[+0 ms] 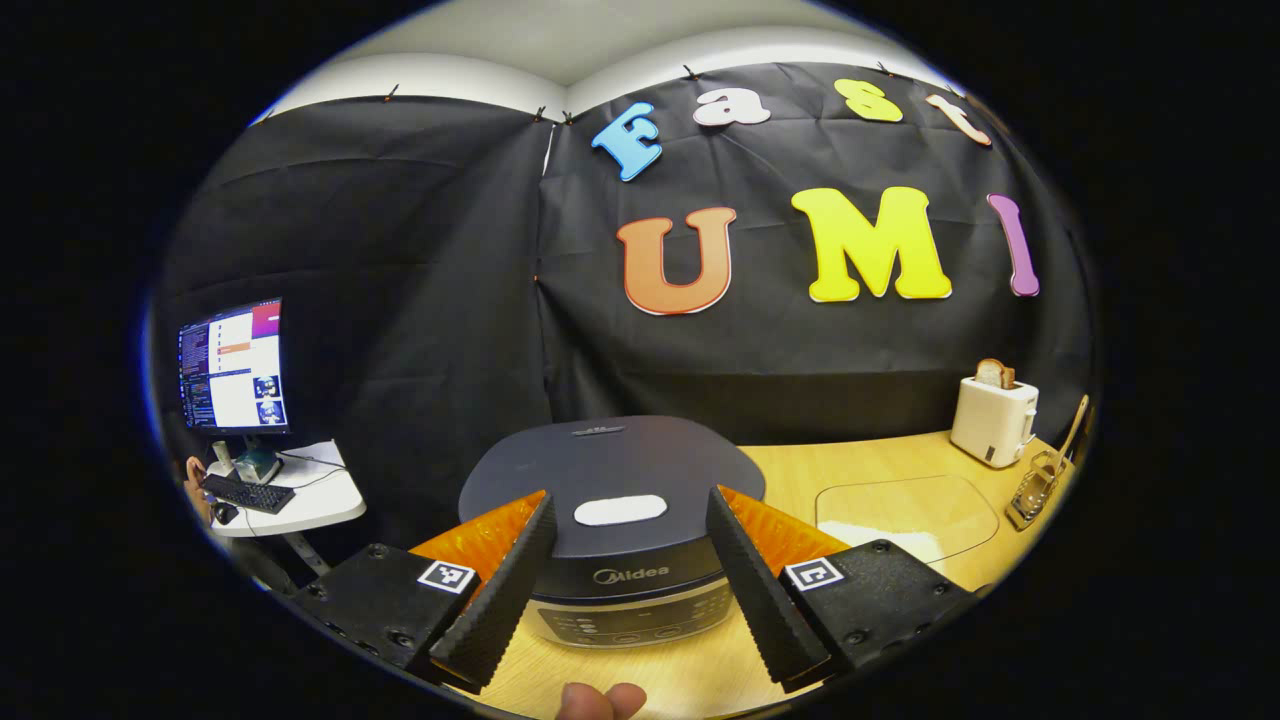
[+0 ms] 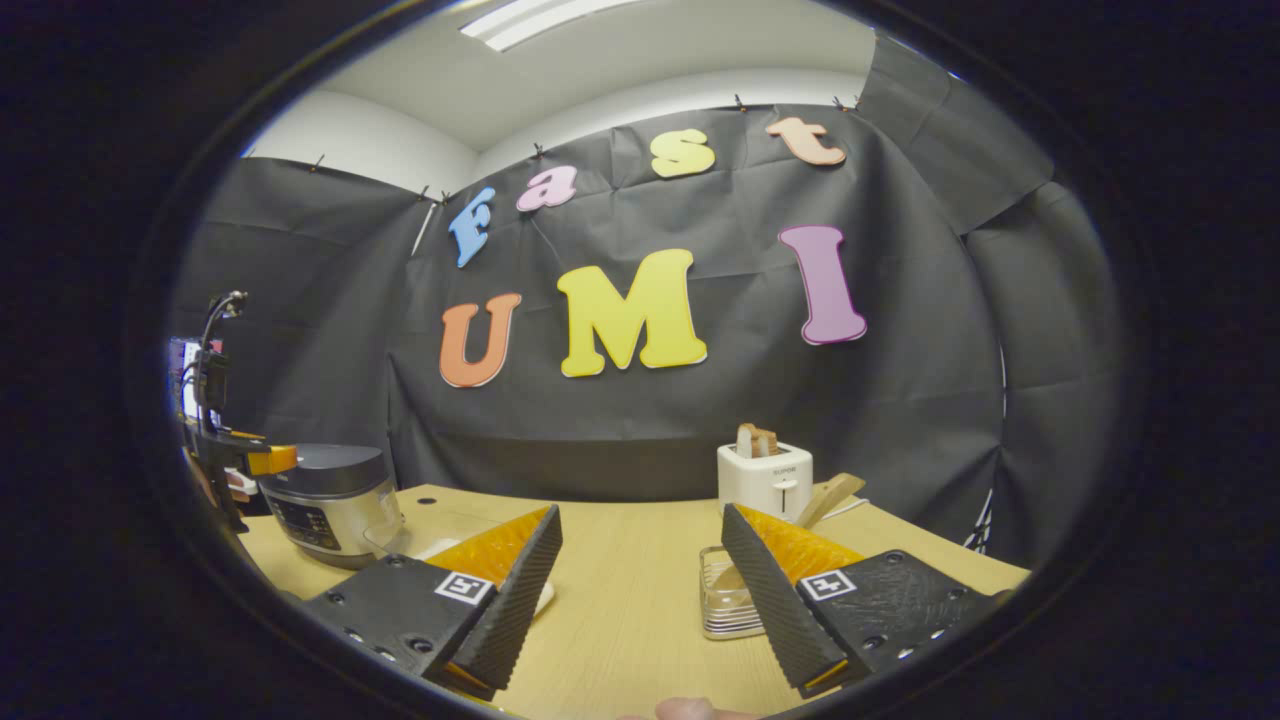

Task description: Close the left gripper, press the button to open the rice cooker; take a wooden spoon from the chopstick holder with the right hand, scoop a spoonful of rice and pour it into the rice cooker, then put the wooden spoon back into the chopstick holder.

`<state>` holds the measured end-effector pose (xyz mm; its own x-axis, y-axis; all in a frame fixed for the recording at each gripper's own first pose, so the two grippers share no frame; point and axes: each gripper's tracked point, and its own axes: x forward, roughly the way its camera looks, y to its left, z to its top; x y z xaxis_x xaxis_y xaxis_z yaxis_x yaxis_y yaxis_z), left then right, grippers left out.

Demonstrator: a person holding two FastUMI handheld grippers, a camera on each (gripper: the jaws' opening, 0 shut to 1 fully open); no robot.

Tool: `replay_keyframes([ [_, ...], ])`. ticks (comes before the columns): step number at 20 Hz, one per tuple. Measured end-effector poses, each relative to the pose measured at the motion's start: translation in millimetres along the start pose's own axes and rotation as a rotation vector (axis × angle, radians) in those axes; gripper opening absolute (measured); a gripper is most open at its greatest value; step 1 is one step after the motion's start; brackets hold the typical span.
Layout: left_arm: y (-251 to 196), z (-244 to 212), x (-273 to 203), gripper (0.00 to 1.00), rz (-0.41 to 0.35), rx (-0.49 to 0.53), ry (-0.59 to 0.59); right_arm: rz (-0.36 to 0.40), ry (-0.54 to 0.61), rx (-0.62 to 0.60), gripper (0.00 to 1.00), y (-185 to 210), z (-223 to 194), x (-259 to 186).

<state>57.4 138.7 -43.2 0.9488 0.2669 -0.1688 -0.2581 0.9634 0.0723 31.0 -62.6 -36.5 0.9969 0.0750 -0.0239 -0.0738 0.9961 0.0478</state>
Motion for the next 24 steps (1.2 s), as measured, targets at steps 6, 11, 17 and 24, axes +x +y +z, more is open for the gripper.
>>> replay_keyframes([
  [6,-43,66,-36,0.96,-0.095,-0.014,-0.17,-0.031,-0.06,0.006,0.95,0,30,-13],
  [11,-93,76,-71,0.96,-0.21,-0.047,-0.23,-0.075,-0.171,-0.031,0.95,4,61,-30],
  [17,-126,45,-97,1.0,-0.256,-0.028,-0.225,-0.079,-0.157,-0.034,0.92,20,57,-43],
  [24,-140,25,-99,0.96,-0.321,0.01,-0.21,-0.089,-0.118,-0.063,0.95,46,41,-46],
])
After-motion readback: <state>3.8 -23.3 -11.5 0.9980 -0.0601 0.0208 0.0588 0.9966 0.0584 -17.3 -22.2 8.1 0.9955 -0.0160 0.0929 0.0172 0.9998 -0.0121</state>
